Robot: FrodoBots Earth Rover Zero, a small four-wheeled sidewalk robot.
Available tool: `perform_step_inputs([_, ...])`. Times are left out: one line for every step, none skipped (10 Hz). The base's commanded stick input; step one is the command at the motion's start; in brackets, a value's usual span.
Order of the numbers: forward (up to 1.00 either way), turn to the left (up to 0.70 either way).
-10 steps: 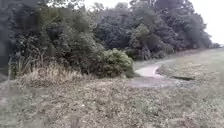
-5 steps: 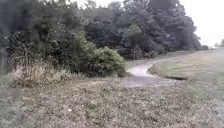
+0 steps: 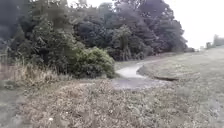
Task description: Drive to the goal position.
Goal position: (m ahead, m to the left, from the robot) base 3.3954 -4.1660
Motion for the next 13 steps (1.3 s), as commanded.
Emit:
perform_step_inputs([0.45, 0.0])
perform_step_inputs([0.45, 0.0])
perform_step_inputs([0.45, 0.0])
perform_step_inputs([0.45, 0.0])
perform_step_inputs([0.45, 0.0])
perform_step_inputs([0.45, 0.0])
perform_step_inputs([0.45, 0.0])
perform_step_inputs([0.45, 0.0])
perform_step_inputs([0.45, 0.0])
perform_step_inputs([0.45, 0.0])
perform_step_inputs([0.45, 0.05])
perform_step_inputs([0.45, 0.07])
perform_step_inputs([0.45, 0.09])
